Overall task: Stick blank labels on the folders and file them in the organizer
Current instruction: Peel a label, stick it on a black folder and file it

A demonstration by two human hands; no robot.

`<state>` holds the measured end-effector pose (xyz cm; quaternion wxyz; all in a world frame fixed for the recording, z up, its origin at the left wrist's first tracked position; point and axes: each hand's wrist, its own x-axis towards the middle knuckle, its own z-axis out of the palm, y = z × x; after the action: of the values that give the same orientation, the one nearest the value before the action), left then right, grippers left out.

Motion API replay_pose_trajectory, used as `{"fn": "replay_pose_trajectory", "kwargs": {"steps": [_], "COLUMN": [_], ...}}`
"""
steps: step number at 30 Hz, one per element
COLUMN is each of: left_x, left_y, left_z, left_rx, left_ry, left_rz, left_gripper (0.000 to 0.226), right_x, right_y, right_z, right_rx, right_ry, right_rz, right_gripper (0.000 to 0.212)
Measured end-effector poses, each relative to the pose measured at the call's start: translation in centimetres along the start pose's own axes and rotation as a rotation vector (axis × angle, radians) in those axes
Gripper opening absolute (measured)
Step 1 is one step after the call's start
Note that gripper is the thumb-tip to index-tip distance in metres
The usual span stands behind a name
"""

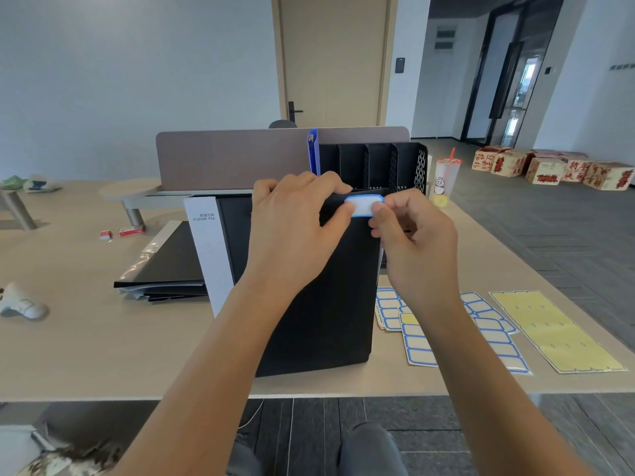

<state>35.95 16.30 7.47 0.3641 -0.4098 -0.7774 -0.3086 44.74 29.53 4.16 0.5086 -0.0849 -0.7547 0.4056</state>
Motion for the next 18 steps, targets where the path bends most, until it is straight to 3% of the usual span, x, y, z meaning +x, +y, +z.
{"fn": "replay_pose_trajectory", "kwargs": {"steps": [18], "left_x": [-0.27], "left_y": [0.07], "left_z": [-0.06], "left_rx": [-0.024], "left_ry": [0.024], "left_rz": [-0.009], "left_gripper": [0.016], "right_x": [-0.21], "right_y": [0.45], "right_z": [0.86], "right_rx": [-0.157], "right_ry": [0.093], "right_rz": [-0.028], "right_gripper": [0.017]}}
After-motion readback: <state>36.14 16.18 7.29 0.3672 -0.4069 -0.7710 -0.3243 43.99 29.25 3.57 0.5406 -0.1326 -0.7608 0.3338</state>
